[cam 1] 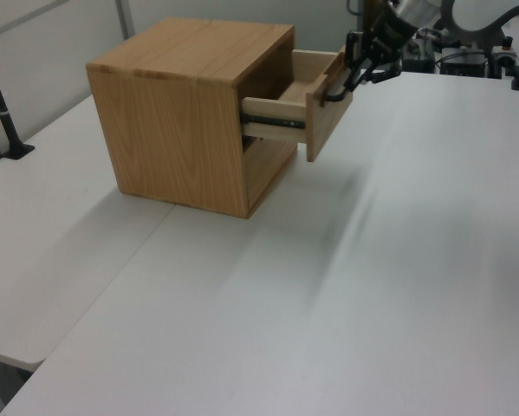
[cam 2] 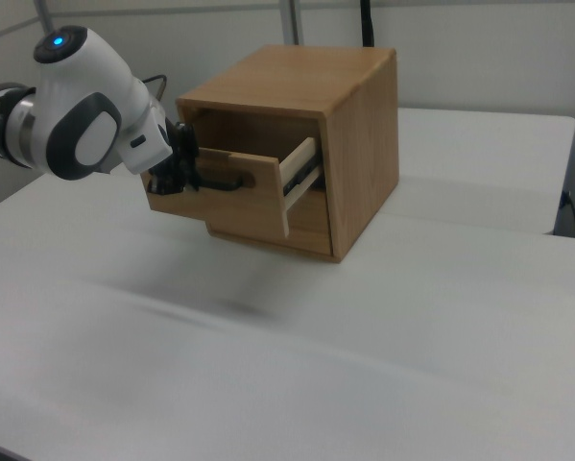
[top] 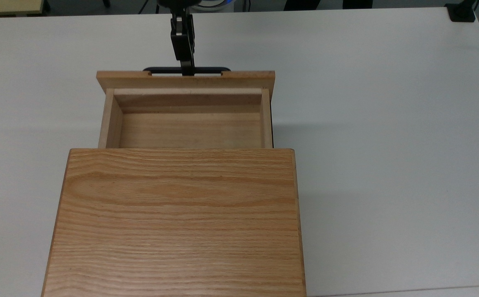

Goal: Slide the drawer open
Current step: 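Pull the handle away from the cabinet, sliding the upper drawer out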

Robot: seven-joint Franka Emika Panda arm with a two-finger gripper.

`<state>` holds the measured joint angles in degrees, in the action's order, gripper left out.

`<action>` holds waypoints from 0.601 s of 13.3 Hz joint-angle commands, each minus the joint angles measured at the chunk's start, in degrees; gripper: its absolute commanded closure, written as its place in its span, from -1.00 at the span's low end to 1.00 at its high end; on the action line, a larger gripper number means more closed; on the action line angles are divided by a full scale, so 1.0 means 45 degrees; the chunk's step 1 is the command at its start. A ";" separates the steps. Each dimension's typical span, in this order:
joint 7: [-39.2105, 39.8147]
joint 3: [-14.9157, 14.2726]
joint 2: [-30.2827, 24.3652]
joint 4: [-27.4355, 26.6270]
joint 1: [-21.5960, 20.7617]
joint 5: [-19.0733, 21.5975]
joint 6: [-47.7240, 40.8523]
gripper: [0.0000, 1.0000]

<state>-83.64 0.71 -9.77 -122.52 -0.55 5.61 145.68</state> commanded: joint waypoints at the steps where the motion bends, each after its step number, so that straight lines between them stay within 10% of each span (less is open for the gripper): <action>1: 0.0365 -0.0022 -0.0719 -0.0352 0.0082 0.0160 -0.0538 0.76; 2: 0.0365 -0.0022 -0.0719 -0.0333 0.0102 0.0160 -0.0558 0.53; 4: 0.0384 -0.0022 -0.0719 -0.0235 0.0083 0.0160 -0.0577 -0.54; 8: 0.1568 -0.0061 -0.0719 0.1791 0.0063 0.0121 -0.3671 -0.83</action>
<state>-82.08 0.71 -12.14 -119.82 -0.29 5.61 139.45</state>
